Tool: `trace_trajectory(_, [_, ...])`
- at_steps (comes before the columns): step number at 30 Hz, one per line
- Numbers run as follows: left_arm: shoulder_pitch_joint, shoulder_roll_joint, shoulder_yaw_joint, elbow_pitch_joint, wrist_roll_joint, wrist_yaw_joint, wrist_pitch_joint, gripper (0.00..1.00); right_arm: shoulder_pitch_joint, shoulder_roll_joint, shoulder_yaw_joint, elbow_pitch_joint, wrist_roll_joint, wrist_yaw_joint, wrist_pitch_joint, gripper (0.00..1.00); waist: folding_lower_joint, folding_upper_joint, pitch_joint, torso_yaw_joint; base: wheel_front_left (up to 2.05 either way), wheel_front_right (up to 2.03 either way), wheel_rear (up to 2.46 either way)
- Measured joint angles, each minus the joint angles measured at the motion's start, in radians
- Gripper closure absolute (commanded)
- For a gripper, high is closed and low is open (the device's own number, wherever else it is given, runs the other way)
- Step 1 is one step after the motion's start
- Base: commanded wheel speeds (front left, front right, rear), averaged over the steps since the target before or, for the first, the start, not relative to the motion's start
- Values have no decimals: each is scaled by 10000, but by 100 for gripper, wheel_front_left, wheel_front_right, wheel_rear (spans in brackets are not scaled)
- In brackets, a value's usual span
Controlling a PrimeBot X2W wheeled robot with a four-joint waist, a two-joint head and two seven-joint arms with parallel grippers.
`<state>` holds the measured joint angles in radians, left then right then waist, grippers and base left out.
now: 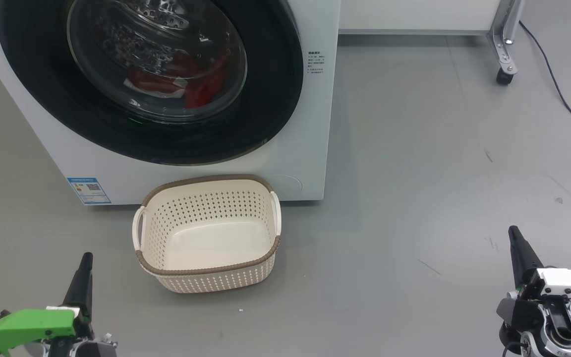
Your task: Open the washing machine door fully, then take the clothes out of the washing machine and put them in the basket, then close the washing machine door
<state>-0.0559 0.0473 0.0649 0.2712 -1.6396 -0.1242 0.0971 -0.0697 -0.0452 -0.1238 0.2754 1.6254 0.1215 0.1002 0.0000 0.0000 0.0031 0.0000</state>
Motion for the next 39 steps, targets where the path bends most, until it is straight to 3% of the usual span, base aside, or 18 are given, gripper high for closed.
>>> trace_trajectory(32, [-1,-4,6,0,0,0,29,100,0,4,-6,0,0,0,0,100,0,0,0,0,0,0,0])
trace_trajectory(33, [-1,-4,6,0,2,0,29,0,0,4,-6,0,0,0,0,0,0,0,0,0,0,0,0])
trace_trajectory(36, [162,-98,-35,291,-31,4,27,0,153,142,10,288,0,-8,0,0,0,0,-1,-1,0,0,0])
trace_trajectory(37, [228,-144,-40,412,-31,4,27,100,247,203,15,399,0,-8,-2,100,0,0,-1,-1,0,0,0])
trace_trajectory(38, [311,-201,-50,520,-31,4,27,0,354,263,21,512,0,-8,-2,0,0,0,-1,-1,0,0,0])
trace_trajectory(39, [391,-255,-58,617,-31,4,27,0,453,318,23,617,0,-8,-2,0,0,0,-2,-1,0,0,0])
